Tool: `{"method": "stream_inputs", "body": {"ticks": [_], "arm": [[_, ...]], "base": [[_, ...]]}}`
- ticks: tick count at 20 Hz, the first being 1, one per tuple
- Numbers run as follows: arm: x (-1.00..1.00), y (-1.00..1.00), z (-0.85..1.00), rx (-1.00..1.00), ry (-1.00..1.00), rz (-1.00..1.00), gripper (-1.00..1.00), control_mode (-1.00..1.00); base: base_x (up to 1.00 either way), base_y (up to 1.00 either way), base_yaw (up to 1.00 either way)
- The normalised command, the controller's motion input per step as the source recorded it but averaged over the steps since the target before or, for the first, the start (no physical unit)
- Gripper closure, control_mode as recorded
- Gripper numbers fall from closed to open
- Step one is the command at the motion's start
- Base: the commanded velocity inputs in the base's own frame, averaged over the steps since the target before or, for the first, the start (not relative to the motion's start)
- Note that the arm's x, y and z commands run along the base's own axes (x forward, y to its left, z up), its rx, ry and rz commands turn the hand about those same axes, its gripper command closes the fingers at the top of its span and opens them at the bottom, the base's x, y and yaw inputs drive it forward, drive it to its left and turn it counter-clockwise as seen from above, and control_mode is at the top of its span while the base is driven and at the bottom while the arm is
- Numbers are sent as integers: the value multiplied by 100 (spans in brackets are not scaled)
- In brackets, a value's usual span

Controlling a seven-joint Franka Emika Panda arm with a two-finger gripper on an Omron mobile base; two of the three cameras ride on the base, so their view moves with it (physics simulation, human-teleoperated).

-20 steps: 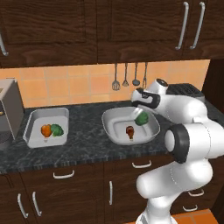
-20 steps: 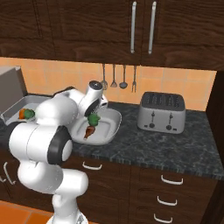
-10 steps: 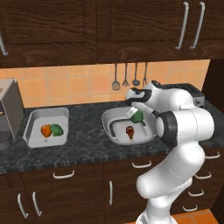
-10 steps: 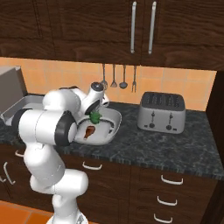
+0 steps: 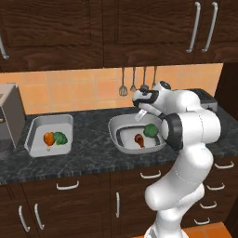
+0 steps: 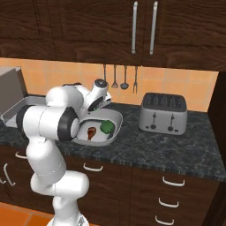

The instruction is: Place one broccoli and one chicken drumstick in each tupperware on the nearby counter, to pack two identical lunches.

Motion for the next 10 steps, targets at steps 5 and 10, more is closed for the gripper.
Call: {"method": "stream_inputs", "body": {"ticks": [5, 10], "arm": [[-96, 9, 44, -14, -2, 9, -100, -100], [-100, 19, 29, 26, -5, -22, -100, -100]], "base": [[0, 0, 0], [0, 0, 0]]}}
